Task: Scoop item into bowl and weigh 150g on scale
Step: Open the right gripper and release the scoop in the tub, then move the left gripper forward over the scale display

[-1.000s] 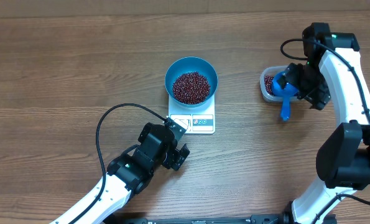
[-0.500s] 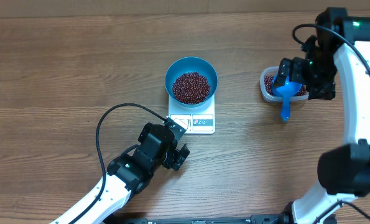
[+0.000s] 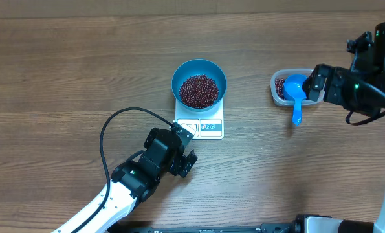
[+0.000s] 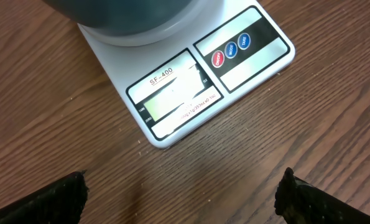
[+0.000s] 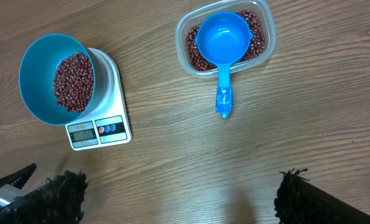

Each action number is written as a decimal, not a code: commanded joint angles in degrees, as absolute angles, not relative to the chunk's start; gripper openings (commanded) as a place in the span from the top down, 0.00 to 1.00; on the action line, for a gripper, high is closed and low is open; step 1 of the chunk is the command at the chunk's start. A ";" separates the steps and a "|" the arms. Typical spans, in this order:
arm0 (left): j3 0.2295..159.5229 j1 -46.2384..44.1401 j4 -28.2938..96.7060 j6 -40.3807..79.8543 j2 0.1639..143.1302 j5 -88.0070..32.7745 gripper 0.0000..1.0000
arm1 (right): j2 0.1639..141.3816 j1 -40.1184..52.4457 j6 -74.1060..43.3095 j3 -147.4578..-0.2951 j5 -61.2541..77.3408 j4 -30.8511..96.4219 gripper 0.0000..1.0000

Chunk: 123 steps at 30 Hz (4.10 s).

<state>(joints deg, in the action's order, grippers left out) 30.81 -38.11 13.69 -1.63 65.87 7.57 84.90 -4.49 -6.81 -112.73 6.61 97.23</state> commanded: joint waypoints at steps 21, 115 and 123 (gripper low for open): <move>32.12 -37.89 13.45 -1.28 65.95 8.05 0.00 | 84.97 -4.58 -5.93 -113.54 6.72 97.01 0.00; 68.93 -25.32 44.82 -5.61 84.07 -7.51 0.01 | 84.97 -4.58 -5.93 -113.54 6.72 97.01 0.00; 68.90 -29.56 50.33 -4.73 81.06 -8.80 0.00 | 84.97 -4.58 -5.93 -113.54 6.72 96.99 0.00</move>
<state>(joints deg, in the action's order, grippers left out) 67.88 -27.46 50.85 -4.69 83.72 -7.35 85.14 -4.49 -6.79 -112.73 6.63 97.17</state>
